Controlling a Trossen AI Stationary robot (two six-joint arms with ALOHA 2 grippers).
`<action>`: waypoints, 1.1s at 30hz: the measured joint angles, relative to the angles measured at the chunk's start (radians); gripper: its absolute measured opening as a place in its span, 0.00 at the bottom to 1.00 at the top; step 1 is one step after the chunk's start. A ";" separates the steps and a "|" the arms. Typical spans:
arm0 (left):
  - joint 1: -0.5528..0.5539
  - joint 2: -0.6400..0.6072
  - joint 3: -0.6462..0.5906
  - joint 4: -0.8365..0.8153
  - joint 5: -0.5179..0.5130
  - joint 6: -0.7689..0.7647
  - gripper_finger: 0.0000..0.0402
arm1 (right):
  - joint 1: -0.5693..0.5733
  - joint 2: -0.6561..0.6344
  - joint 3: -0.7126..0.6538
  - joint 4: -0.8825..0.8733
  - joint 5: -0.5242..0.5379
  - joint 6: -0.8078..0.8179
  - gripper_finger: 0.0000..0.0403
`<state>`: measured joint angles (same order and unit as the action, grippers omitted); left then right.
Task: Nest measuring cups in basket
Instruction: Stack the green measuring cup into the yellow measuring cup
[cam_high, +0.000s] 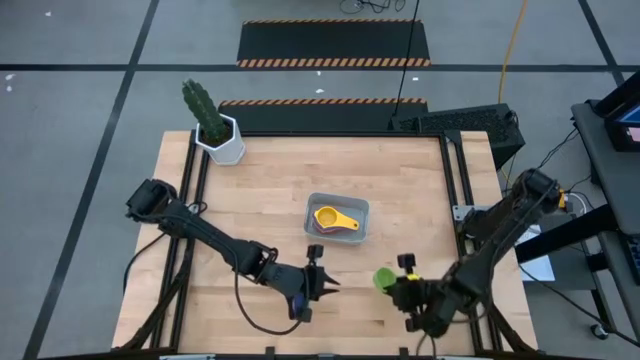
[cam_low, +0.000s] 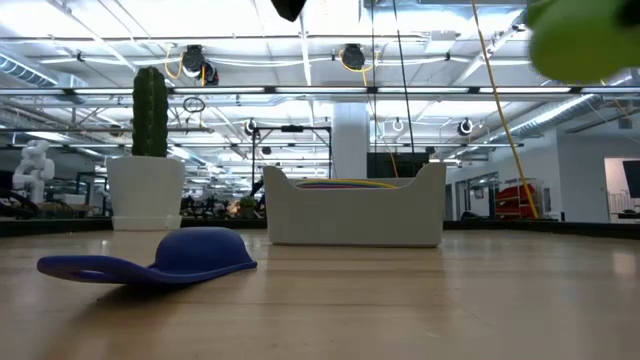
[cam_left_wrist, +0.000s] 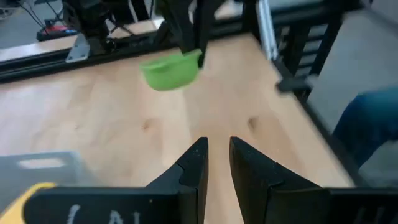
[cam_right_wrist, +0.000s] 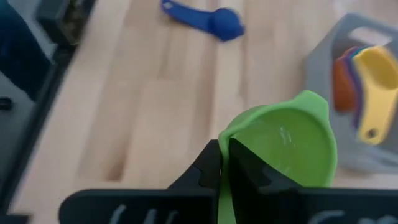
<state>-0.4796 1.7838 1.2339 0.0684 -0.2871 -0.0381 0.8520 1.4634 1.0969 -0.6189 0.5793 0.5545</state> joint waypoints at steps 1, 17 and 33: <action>0.007 -0.011 0.000 -0.034 0.000 0.013 0.17 | -0.021 -0.007 0.000 0.000 0.000 -0.027 0.00; 0.014 -0.177 -0.033 -0.647 -0.001 -0.186 0.17 | -0.495 -0.073 0.001 0.109 -0.183 -0.416 0.00; 0.112 -0.176 -0.137 -0.659 0.045 -0.203 0.17 | -0.815 -0.046 0.001 0.359 -0.479 -0.796 0.01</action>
<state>-0.3677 1.6077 1.0973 -0.5903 -0.2418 -0.2412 0.0368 1.4172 1.0981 -0.2596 0.1004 -0.2414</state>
